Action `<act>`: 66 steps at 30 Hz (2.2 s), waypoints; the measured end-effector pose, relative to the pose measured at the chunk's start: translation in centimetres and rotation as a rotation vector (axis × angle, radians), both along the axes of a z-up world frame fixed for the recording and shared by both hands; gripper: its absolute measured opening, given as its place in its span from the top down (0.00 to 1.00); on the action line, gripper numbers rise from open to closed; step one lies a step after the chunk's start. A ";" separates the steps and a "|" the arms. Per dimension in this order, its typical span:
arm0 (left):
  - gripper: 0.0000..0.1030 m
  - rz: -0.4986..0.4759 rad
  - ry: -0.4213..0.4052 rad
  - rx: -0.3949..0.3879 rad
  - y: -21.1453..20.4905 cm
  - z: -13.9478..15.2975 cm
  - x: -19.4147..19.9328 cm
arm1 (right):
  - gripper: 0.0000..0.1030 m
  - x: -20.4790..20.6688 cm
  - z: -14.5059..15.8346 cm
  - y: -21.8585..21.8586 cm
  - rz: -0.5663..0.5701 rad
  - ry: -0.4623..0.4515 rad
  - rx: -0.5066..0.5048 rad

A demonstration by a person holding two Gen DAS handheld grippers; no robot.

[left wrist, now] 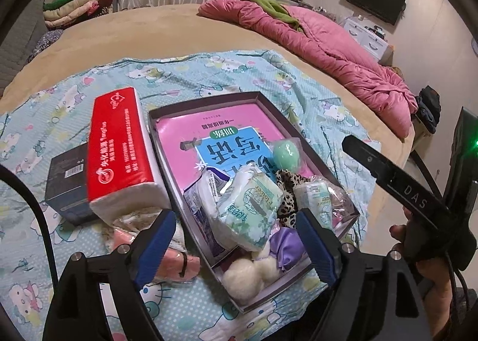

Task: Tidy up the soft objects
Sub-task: 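Move both open tools back toward the pink sock bundle and floral scrunchie, then grasp the pink sock bundle with the left tool while the right tool grasps the white floral scrunchie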

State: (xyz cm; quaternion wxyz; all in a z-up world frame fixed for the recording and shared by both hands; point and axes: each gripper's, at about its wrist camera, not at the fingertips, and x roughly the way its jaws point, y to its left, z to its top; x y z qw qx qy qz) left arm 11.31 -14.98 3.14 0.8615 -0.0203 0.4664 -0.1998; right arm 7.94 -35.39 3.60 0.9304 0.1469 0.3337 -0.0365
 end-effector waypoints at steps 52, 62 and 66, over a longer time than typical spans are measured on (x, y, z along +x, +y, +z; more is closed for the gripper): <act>0.19 0.198 0.030 -0.026 13.2 0.4 -2.6 | 0.25 -4.6 3.8 13.4 0.295 -0.010 -0.177; 0.19 0.227 0.155 -0.063 13.3 -3.6 -1.5 | 0.25 -4.4 2.0 14.6 0.343 0.030 -0.208; 0.19 0.241 0.206 -0.091 12.6 -4.8 -0.6 | 0.25 -4.3 1.2 14.8 0.356 0.042 -0.216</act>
